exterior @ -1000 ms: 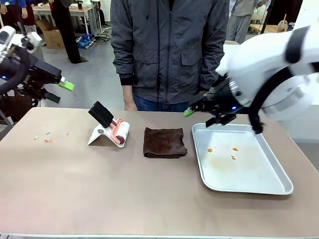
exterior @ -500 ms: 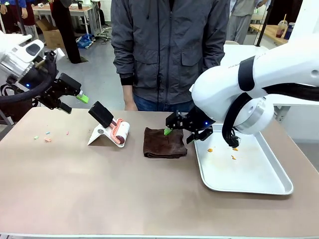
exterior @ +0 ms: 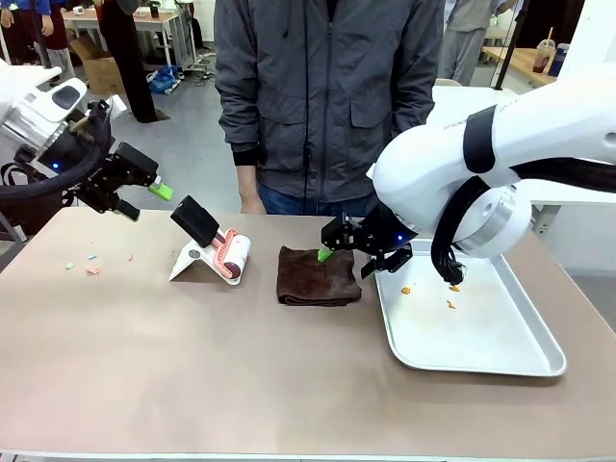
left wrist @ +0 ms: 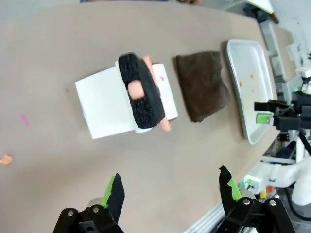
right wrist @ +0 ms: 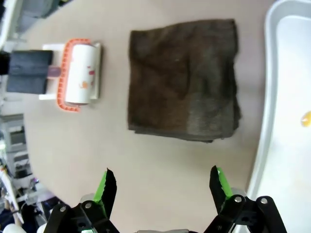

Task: Clean the surface of the table.
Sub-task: Hold the Lint Roller with your left hand and the towel with your right hand.

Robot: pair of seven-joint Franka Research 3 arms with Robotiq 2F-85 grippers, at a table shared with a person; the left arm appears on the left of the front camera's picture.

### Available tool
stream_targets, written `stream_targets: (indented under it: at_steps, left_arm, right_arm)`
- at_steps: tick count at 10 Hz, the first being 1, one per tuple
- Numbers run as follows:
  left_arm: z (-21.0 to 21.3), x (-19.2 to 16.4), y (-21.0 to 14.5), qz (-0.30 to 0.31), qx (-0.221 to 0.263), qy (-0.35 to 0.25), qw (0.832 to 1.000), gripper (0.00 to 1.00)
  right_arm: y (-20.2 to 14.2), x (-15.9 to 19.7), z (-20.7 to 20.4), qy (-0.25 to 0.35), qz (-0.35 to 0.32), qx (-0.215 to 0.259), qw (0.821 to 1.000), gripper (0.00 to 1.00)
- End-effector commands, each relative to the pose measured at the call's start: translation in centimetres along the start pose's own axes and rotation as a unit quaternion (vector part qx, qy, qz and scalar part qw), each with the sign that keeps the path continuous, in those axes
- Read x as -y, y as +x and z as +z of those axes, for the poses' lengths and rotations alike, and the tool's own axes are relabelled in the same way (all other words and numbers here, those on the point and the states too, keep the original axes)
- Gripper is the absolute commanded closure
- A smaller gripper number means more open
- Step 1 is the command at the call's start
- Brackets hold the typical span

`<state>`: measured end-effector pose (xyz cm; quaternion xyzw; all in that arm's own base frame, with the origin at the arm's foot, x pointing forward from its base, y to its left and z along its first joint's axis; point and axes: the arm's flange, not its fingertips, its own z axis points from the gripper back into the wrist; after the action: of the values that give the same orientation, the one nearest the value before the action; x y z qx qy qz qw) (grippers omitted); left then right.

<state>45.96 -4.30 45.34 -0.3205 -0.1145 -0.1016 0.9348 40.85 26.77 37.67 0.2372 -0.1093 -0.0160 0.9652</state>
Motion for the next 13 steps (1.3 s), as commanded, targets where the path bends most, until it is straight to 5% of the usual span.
stream_targets:
  at_steps: [1,4,13]
  left_arm:
    - [0.2,0.7,1.0,0.012,-0.06,0.028,0.998,0.0]
    - [-0.2,0.4,2.8,0.017,-0.091,0.024,0.995,0.0]
    - [-5.0,-2.1,7.5,0.038,-0.04,0.009,0.998,0.0]
  right_arm:
    - [2.1,-1.9,-0.6,-0.078,-0.023,-0.001,0.997,0.0]
    - [7.3,-1.5,-3.5,-0.099,-0.011,-0.021,0.995,0.0]
    - [9.7,-3.6,-10.2,-0.199,-0.005,-0.075,0.977,0.0]
